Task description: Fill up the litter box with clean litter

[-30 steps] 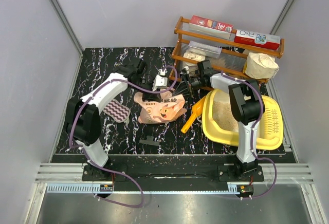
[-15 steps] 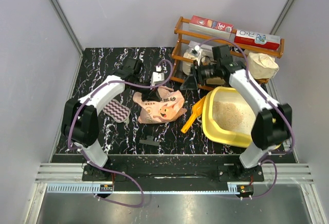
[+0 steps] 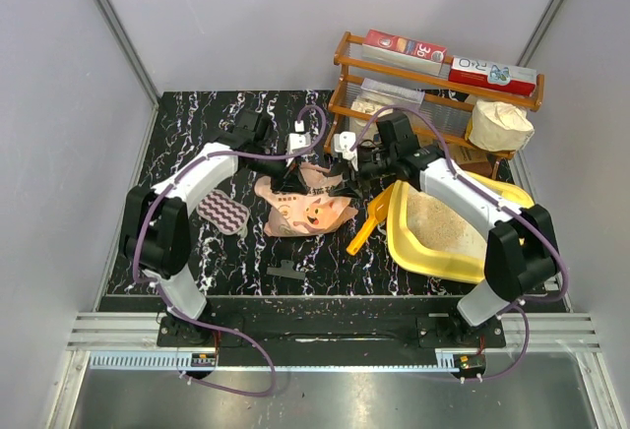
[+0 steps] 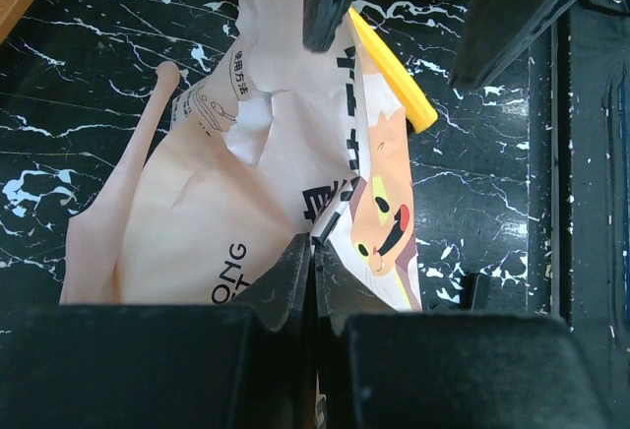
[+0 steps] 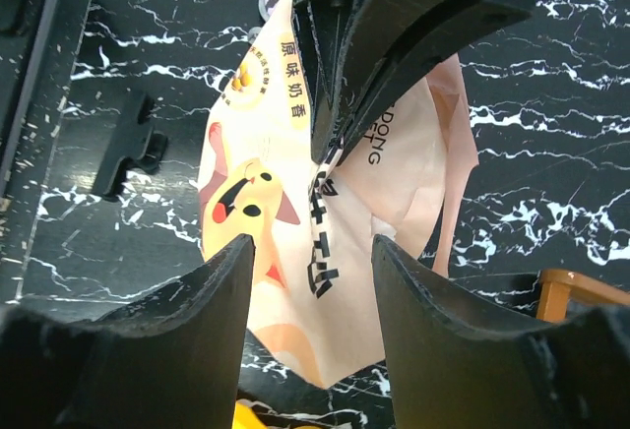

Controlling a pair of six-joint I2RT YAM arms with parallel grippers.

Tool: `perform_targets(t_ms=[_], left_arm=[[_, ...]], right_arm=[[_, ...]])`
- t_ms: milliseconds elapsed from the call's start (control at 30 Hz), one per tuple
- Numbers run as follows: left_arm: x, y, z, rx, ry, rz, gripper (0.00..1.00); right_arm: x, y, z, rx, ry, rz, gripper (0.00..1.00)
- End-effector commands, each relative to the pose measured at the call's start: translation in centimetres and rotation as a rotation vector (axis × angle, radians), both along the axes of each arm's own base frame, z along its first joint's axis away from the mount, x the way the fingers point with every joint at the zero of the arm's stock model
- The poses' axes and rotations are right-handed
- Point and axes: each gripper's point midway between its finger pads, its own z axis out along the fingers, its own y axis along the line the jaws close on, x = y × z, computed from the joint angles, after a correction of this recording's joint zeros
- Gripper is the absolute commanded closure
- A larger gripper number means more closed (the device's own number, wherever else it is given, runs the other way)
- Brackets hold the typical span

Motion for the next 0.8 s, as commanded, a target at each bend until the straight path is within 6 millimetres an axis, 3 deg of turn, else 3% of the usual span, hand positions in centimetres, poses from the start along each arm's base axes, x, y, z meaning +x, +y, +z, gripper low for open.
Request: perform_targets(t_ms=[0,333,567,667,767], left_arm=[[0.8,-1.3,1.8,-0.084,-0.015,-0.026,0.98],[1.5,-1.3,2.6,-0.111,0.0,-0.024,0.98],[1.6,-1.0,2.8,-0.127,0.004,-0.022,1.0],[1.9,-0.7,3.1,-0.136,-0.003,-0.016,1.0],[2.2,0.0,3.4,-0.146,0.001,0.002,0.99]], right_arm=[[1.3,1.0,-0.3,0.007,-0.167,0.057,0.43],[2.2,1.0,-4.3,-0.064,-0.157,0.072,0.47],[3.7,0.8,-5.8,-0.097,-0.131,0.037,0.5],[4.0,0.5,-6.2,-0.098,-0.072,0.005,0.57],[4.6,0.2,-6.1,-0.088,0.002,-0.044,0.73]])
